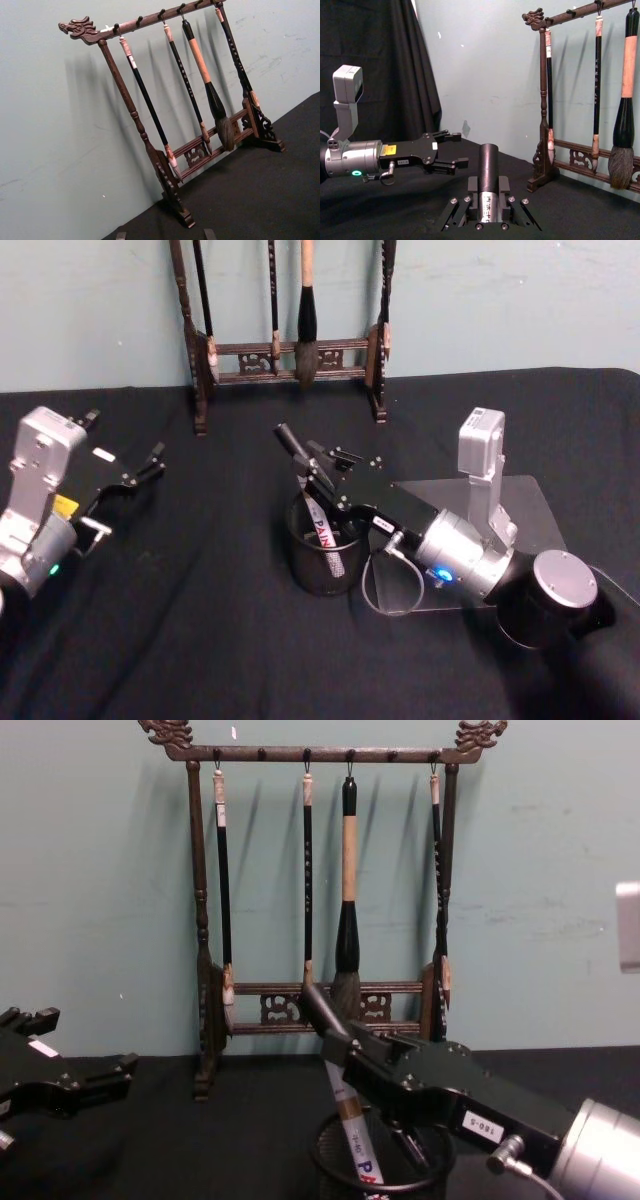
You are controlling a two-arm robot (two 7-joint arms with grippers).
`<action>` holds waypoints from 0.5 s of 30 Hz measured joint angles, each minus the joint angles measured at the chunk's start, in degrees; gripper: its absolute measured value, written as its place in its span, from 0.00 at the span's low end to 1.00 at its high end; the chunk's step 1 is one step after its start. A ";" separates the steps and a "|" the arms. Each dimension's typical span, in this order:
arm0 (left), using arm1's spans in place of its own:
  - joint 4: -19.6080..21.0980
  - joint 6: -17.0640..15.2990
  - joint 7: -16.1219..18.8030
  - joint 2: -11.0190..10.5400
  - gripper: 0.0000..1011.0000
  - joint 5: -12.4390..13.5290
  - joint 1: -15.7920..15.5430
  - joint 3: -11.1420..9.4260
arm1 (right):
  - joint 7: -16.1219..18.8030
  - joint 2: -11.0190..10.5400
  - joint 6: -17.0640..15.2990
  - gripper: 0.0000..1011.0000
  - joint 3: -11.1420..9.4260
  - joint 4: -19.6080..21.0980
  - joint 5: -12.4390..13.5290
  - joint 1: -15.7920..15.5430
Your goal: Pick up the water-based marker from the table and place it into the pen holder.
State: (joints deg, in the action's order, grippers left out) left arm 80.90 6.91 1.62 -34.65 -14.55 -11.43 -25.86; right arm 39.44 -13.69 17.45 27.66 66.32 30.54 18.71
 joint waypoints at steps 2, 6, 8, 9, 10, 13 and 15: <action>0.00 0.00 0.00 0.00 0.99 0.00 0.00 0.00 | -0.14 0.01 0.00 0.24 0.06 0.00 -0.30 -0.04; 0.00 0.00 0.00 0.00 0.99 0.00 0.00 0.00 | -0.52 -0.02 0.29 0.24 0.20 0.15 -1.08 -0.22; 0.00 0.00 0.00 0.00 0.99 0.00 0.00 0.00 | -0.60 -0.04 0.37 0.24 0.23 0.19 -1.27 -0.25; 0.00 0.00 0.00 0.00 0.99 0.00 0.00 0.00 | -0.59 -0.04 0.38 0.24 0.23 0.19 -1.27 -0.25; 0.00 0.00 0.00 0.00 0.99 0.00 0.00 0.00 | -0.58 -0.04 0.37 0.24 0.22 0.19 -1.25 -0.24; 0.00 0.00 0.00 0.00 0.99 0.00 0.00 0.00 | -0.56 -0.05 0.37 0.24 0.21 0.19 -1.22 -0.25; 0.00 0.00 0.00 0.00 0.99 0.00 0.00 0.00 | -0.55 -0.05 0.37 0.24 0.20 0.20 -1.18 -0.25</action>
State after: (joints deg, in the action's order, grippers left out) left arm 80.90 6.91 1.62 -34.65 -14.54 -11.43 -25.86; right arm 38.89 -13.73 17.82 27.86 66.51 29.36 18.46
